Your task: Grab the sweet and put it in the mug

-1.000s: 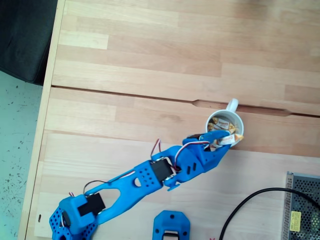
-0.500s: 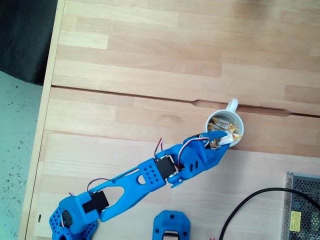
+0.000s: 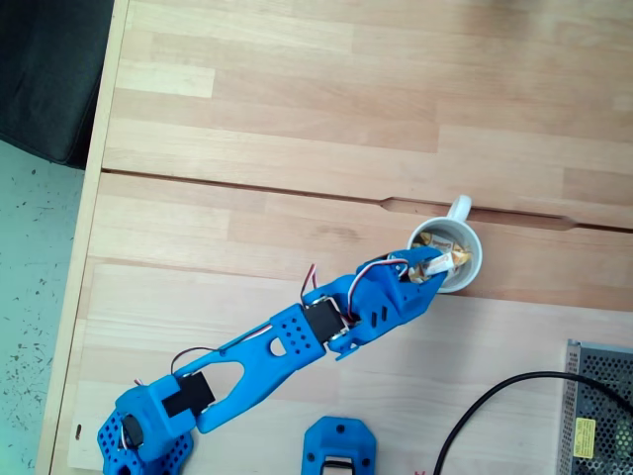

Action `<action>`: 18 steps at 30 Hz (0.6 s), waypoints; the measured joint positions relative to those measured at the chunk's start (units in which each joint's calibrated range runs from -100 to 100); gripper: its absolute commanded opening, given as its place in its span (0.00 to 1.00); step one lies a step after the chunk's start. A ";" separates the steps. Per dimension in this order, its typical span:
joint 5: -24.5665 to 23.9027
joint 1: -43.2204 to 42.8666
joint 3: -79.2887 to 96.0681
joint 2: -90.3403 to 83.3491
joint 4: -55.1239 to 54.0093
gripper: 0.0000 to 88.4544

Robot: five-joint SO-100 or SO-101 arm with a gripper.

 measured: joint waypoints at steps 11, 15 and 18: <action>-0.83 0.00 0.00 0.00 0.00 0.14; -1.17 0.00 1.97 -1.54 0.08 0.06; -2.00 -0.22 6.19 -7.27 0.16 0.03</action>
